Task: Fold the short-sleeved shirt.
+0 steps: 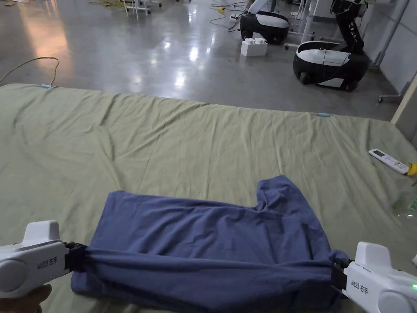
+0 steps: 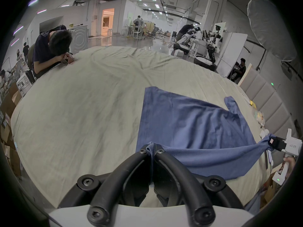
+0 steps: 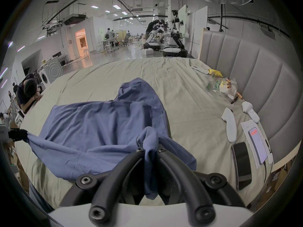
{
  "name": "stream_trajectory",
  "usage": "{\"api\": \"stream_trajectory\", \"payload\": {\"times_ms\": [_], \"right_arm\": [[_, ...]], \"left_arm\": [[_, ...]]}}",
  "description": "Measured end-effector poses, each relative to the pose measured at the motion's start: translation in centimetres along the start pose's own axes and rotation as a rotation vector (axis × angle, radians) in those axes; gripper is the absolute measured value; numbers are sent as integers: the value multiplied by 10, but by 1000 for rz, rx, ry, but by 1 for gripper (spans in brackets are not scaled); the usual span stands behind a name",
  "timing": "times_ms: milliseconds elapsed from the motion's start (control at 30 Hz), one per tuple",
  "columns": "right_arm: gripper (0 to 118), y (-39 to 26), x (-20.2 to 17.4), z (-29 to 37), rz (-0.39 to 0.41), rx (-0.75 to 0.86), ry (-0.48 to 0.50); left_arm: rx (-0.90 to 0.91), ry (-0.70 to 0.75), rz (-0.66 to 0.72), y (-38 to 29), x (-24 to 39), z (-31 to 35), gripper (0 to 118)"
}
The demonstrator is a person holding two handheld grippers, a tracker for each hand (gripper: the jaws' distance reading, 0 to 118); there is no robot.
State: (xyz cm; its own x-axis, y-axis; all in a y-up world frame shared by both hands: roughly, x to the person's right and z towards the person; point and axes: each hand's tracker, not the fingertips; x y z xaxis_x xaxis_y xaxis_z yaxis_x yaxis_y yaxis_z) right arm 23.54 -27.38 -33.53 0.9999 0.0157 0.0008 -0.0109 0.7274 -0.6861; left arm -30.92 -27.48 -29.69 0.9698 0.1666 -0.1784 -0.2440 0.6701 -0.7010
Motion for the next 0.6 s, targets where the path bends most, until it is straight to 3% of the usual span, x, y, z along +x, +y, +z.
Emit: {"api": "stream_trajectory", "payload": {"times_ms": [300, 500, 600], "right_arm": [[7, 23, 1, -70, -15, -55, 2], [7, 18, 0, -102, 38, -90, 17], [19, 12, -4, -101, 72, -94, -5]], "left_arm": [[-28, 27, 14, 26, 7, -51, 4], [-93, 58, -10, 21, 12, -77, 4], [-100, 53, -17, 19, 14, -75, 4]]}}
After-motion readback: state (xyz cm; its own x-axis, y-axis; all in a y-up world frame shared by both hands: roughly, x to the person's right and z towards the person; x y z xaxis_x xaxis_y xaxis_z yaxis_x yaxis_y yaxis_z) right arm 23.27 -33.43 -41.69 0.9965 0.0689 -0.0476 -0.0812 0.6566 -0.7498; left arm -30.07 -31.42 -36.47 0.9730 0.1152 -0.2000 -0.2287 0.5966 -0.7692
